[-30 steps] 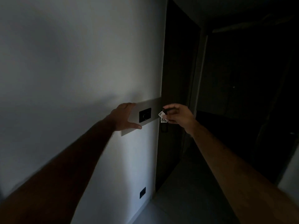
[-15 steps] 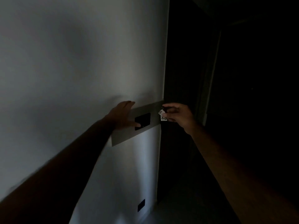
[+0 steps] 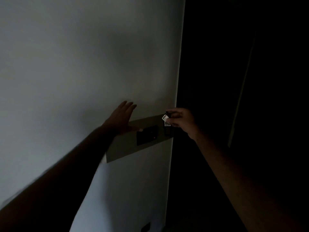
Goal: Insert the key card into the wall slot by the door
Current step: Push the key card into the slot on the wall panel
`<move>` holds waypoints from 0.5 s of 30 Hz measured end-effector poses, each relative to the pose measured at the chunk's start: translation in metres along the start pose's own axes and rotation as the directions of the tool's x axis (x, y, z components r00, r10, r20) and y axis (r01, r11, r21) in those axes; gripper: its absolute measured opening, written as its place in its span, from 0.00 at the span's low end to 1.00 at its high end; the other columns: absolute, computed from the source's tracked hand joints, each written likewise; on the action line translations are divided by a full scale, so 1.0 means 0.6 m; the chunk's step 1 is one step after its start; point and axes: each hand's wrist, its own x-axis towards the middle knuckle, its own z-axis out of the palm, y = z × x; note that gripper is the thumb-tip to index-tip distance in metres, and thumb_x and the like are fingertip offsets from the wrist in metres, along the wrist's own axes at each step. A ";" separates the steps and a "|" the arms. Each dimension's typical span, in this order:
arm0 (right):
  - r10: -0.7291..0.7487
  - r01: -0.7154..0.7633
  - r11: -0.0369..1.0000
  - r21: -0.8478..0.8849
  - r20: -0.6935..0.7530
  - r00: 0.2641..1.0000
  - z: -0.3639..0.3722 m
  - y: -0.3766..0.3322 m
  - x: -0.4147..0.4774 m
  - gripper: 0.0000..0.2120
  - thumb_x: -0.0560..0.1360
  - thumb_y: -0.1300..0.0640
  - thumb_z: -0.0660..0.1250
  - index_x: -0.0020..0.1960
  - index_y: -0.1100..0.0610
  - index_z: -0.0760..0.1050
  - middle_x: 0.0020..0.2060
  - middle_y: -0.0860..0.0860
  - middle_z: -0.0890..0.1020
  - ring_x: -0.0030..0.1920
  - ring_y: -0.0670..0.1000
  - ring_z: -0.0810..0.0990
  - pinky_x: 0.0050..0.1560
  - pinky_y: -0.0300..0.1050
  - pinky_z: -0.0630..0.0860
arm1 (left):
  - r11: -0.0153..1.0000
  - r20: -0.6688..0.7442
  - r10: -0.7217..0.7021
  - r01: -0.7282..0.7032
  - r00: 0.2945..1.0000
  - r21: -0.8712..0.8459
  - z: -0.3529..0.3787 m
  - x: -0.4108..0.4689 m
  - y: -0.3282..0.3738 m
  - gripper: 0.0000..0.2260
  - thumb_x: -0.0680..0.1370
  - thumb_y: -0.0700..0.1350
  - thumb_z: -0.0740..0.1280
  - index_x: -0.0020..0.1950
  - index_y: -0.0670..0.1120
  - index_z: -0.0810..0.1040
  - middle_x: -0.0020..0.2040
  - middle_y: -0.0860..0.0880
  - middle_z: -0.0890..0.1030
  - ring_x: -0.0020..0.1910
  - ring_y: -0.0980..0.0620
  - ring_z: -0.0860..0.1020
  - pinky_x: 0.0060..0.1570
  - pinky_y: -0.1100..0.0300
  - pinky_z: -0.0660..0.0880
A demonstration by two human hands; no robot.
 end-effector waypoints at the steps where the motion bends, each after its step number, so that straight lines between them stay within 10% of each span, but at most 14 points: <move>1: -0.005 0.005 1.000 0.008 0.004 1.000 0.000 0.004 0.015 0.22 0.74 0.74 0.69 0.67 0.66 0.76 0.51 0.60 0.81 0.47 0.53 0.81 0.42 0.40 0.78 | 1.000 -0.025 0.002 -0.001 1.000 0.012 -0.001 0.012 -0.002 0.51 0.71 0.66 0.74 0.83 0.42 0.54 0.84 0.42 0.53 0.83 0.41 0.48 0.80 0.48 0.47; 15: -0.061 0.058 0.997 0.053 0.058 0.996 0.004 0.088 0.225 0.18 0.70 0.71 0.75 0.57 0.58 0.81 0.40 0.54 0.81 0.40 0.47 0.82 0.36 0.36 0.82 | 0.992 -0.083 0.046 -0.036 0.995 0.118 0.050 0.157 -0.027 0.54 0.69 0.71 0.70 0.83 0.41 0.53 0.84 0.41 0.54 0.83 0.41 0.48 0.80 0.50 0.46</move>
